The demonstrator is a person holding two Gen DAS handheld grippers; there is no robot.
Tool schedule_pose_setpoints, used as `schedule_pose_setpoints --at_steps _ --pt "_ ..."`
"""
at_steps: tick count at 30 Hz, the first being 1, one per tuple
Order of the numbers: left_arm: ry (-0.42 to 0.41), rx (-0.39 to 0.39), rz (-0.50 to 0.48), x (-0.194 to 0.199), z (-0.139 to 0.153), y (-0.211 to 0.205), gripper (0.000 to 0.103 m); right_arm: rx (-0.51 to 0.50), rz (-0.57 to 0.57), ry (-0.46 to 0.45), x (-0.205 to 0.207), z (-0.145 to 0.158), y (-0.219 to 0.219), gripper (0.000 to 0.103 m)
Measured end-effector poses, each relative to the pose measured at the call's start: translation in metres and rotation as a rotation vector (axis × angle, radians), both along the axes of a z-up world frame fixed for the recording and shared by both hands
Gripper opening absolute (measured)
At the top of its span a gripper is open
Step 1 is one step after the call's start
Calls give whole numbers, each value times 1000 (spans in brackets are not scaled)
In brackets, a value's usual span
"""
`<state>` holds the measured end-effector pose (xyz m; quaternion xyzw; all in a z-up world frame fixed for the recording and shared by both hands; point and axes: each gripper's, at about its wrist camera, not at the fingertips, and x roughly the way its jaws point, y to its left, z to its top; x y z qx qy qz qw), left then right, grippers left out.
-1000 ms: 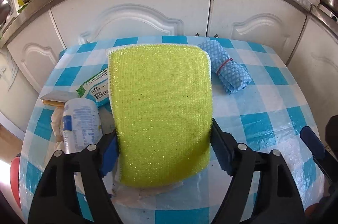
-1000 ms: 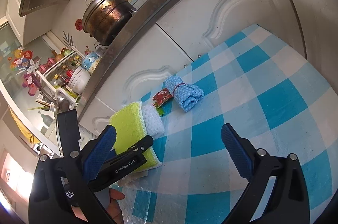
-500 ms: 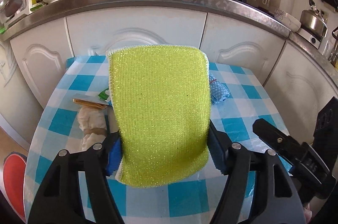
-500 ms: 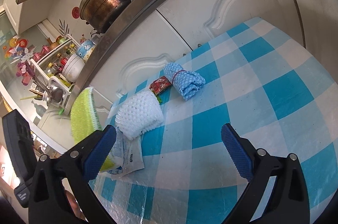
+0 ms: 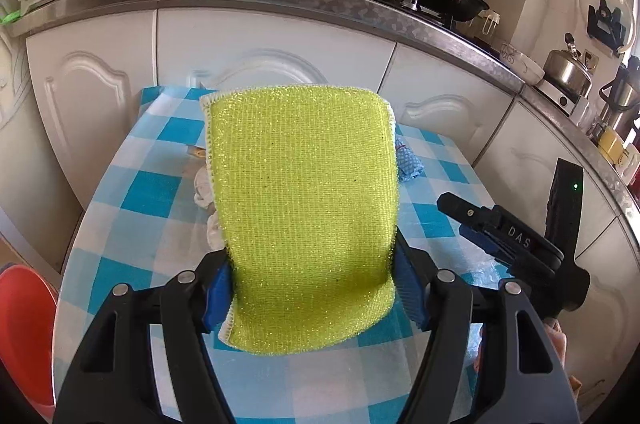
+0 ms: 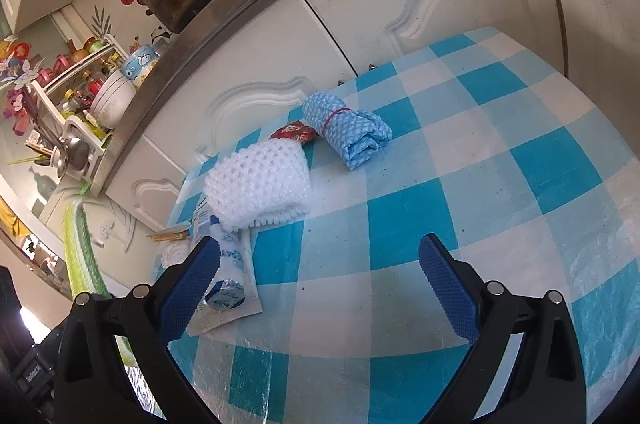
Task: Collect trash
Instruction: 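Hold the sponge in the left gripper while the right gripper grasps the white cloth bundle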
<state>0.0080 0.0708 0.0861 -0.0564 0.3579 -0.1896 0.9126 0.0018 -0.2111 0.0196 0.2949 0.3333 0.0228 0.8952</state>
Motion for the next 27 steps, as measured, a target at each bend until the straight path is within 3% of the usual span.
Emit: schedule_pose_setpoints --at_steps 3,7,9,19,25,27 --pt "6 0 19 1 -5 17 68 31 6 -5 2 1 -3 96" --pt "17 0 59 2 -12 42 68 -24 6 -3 12 10 0 94" --pt "17 5 77 2 -15 53 68 -26 32 -17 12 15 8 81" --pt "25 -13 145 1 -23 97 68 -48 199 -63 9 24 77 77" --pt "34 -31 184 1 -28 117 68 -130 325 -88 11 38 134 77" --pt "35 -36 193 0 -28 123 68 -169 373 -77 17 36 157 70"
